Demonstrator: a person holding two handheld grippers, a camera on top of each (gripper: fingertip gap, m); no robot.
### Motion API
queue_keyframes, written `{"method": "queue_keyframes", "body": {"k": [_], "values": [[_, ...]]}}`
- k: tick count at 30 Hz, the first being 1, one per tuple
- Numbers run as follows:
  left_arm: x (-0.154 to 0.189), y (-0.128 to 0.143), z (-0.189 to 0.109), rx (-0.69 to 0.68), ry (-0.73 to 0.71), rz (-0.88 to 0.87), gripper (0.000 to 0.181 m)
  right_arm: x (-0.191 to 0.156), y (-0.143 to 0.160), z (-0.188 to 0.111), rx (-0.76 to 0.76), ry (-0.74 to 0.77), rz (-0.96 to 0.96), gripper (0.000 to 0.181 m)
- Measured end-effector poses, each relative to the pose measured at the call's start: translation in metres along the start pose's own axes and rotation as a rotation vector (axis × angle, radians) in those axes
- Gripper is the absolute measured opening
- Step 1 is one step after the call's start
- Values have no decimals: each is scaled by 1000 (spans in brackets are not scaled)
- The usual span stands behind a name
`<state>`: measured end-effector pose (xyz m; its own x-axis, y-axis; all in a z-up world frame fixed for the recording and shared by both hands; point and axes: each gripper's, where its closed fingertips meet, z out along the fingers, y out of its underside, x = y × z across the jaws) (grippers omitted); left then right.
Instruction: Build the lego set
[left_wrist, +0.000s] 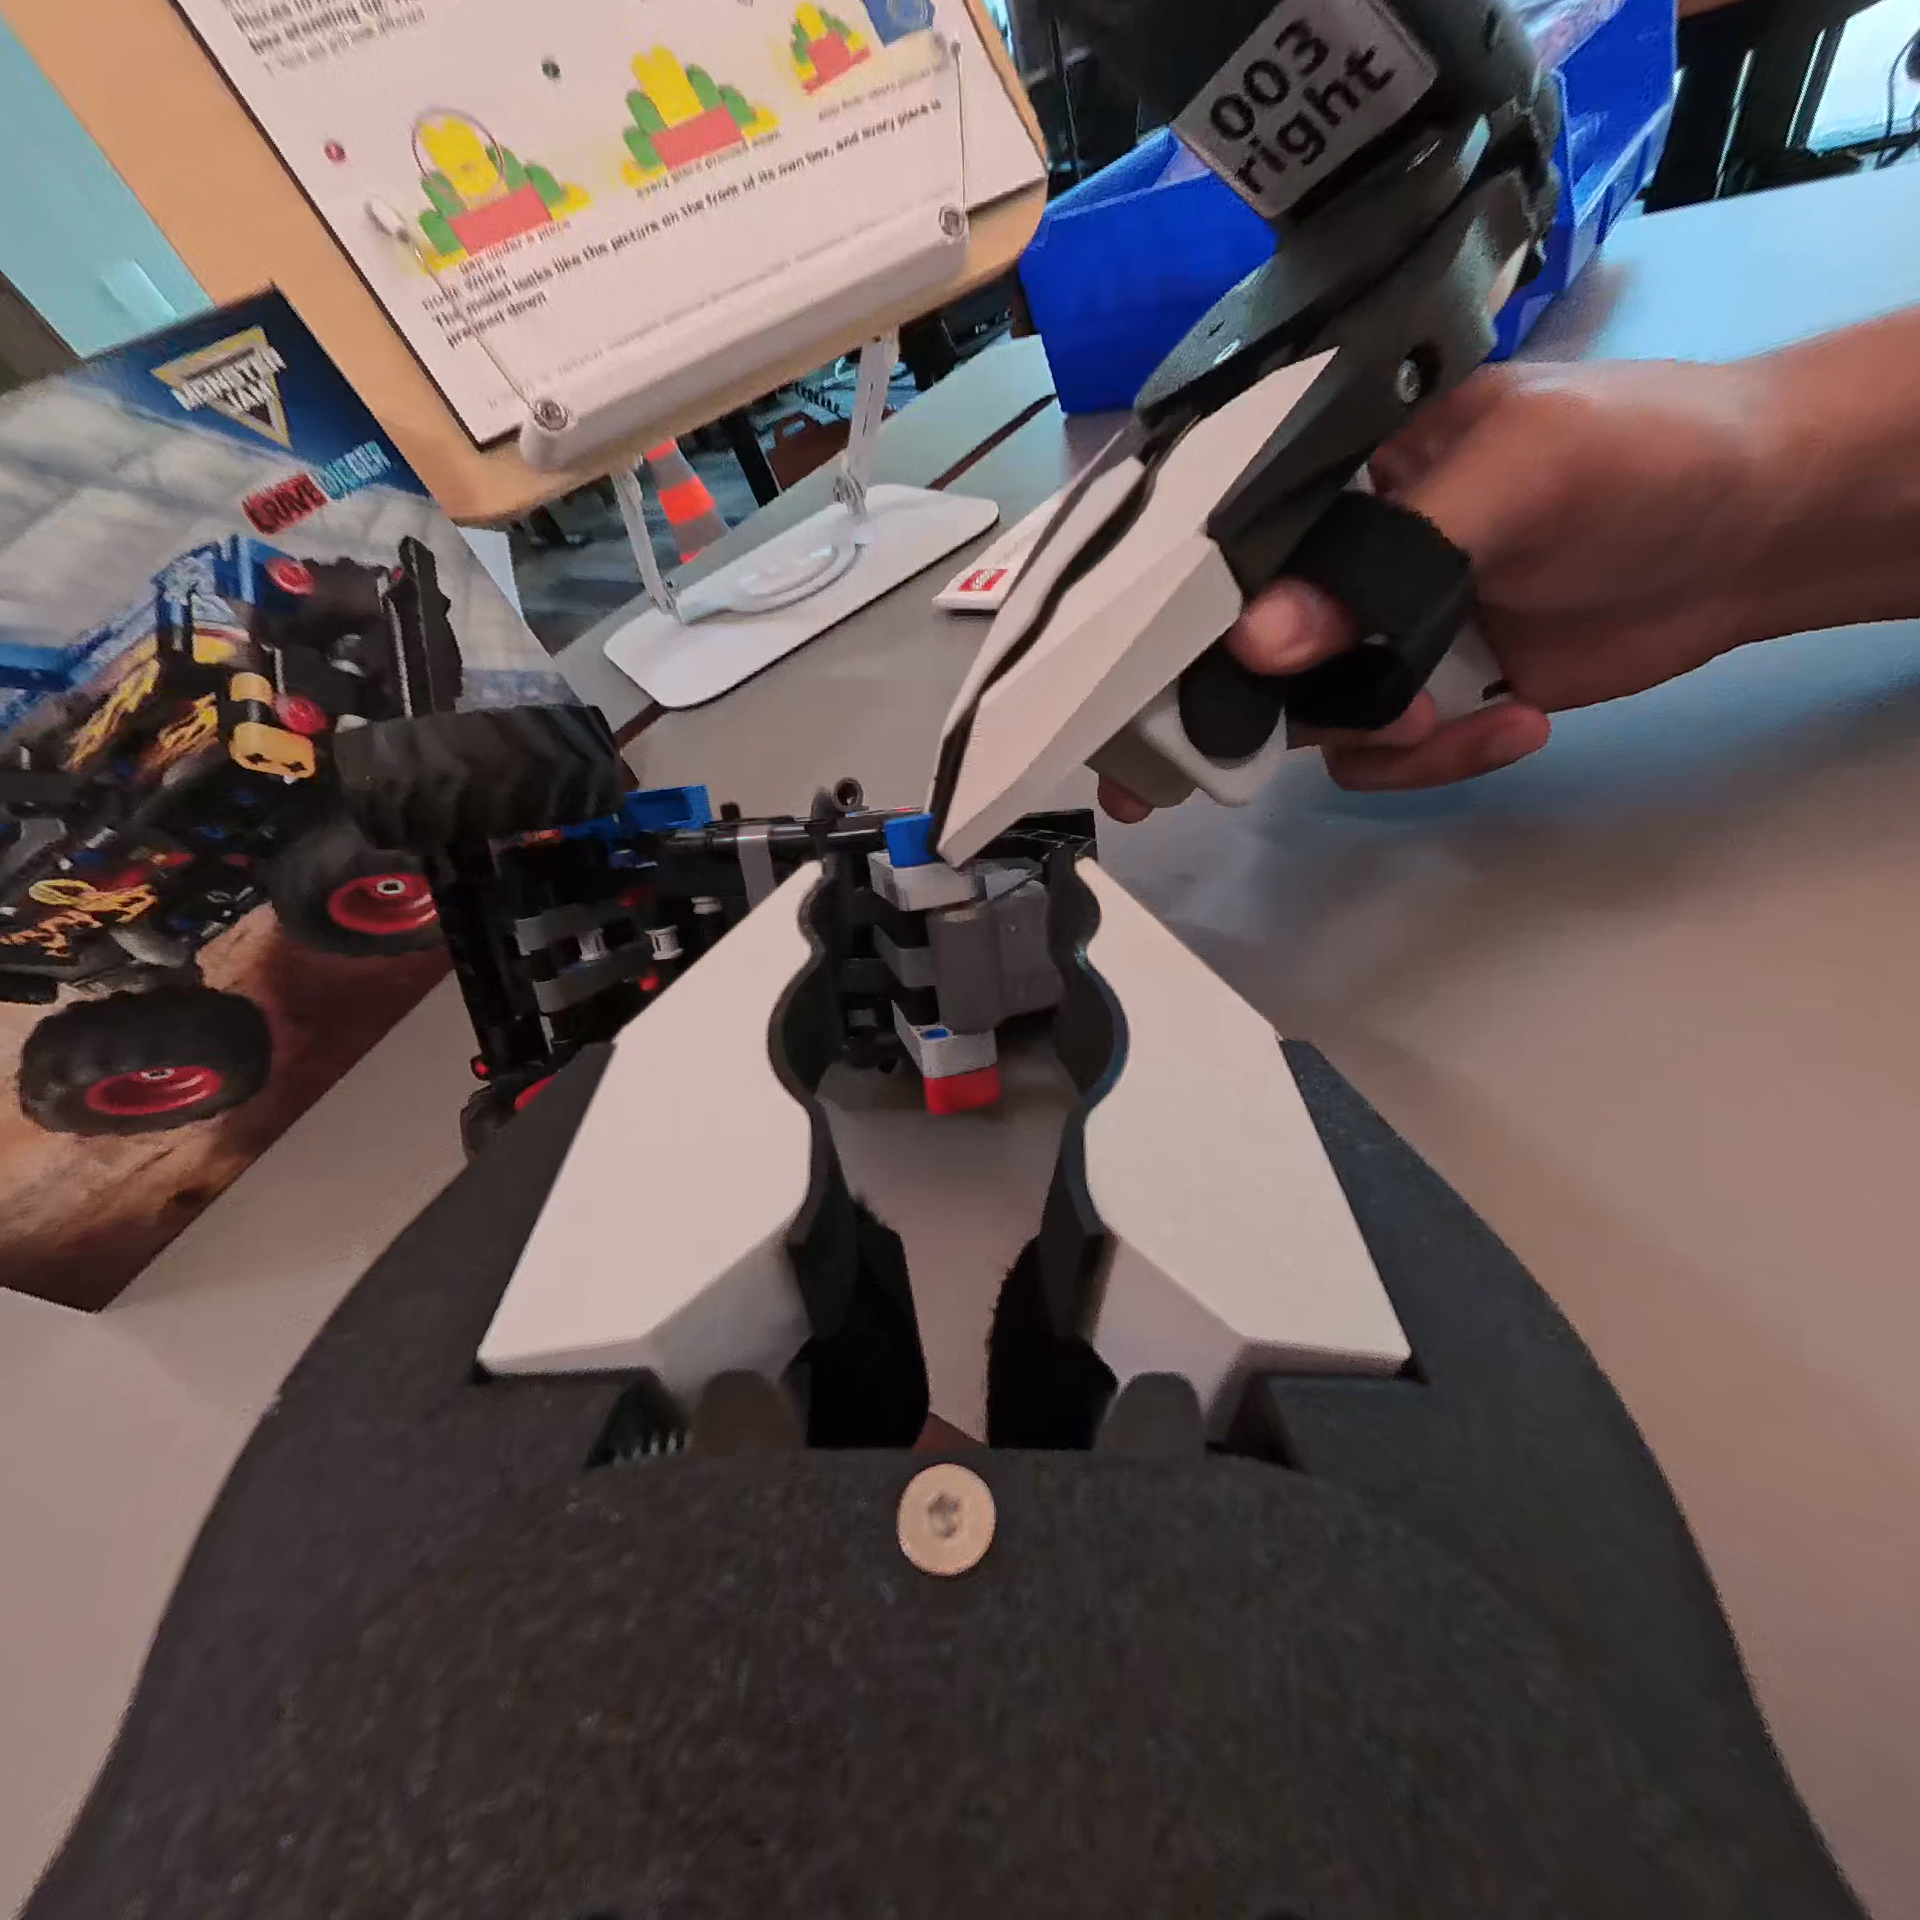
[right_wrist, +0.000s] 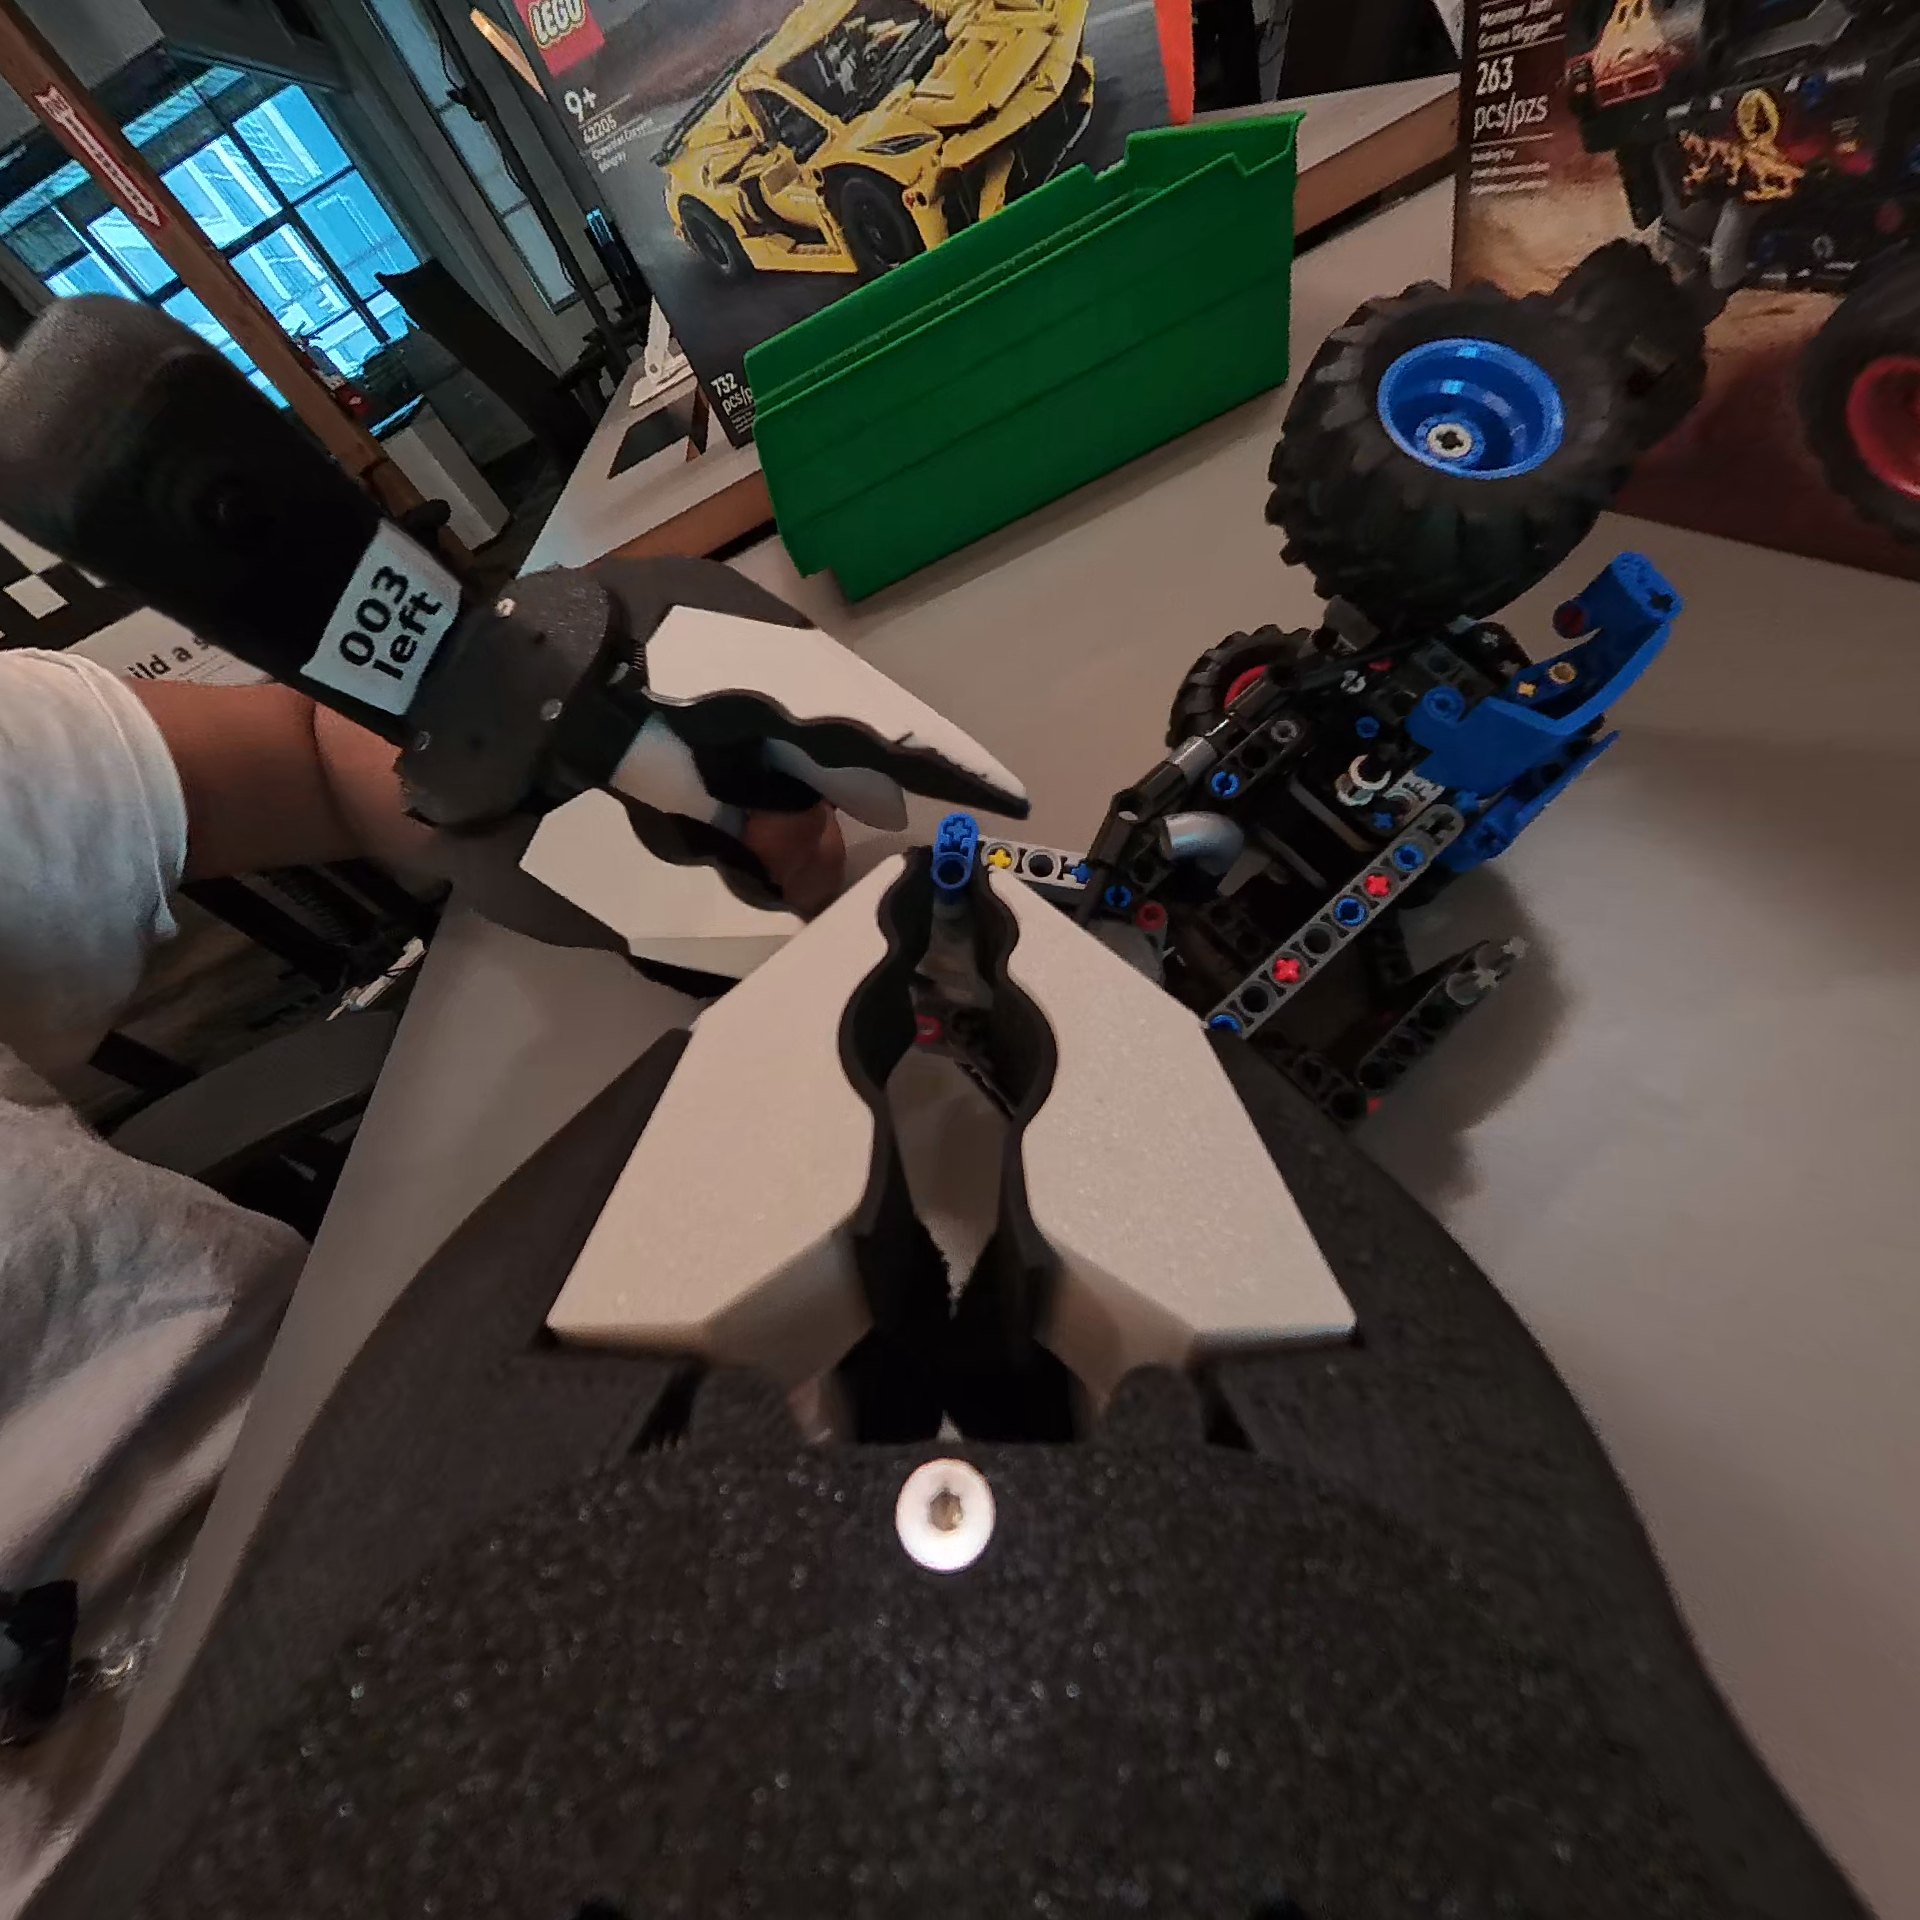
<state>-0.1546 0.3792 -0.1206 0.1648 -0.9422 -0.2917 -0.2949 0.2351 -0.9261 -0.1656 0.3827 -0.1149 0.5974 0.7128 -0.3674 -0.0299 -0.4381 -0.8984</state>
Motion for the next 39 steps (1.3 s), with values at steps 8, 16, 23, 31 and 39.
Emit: {"method": "queue_keyframes", "body": {"k": [8,16,23,31,39], "values": [[-5,3,0,-13,-43,27,17,-3,0,1,-5,-9,18,7],[-12,7,-1,-36,-103,56,16,0,-27,-11,191,-63,191,7],[-16,8,0,-40,-112,60,16,-4,-42,-30,173,-24,85,7],[11,3,-2,-72,-45,116,18,-7,-6,-15,-24,-53,-38,7],[18,-4,-6,-28,-52,213,27,-17,-17,-20,71,-346,428,7]]}}
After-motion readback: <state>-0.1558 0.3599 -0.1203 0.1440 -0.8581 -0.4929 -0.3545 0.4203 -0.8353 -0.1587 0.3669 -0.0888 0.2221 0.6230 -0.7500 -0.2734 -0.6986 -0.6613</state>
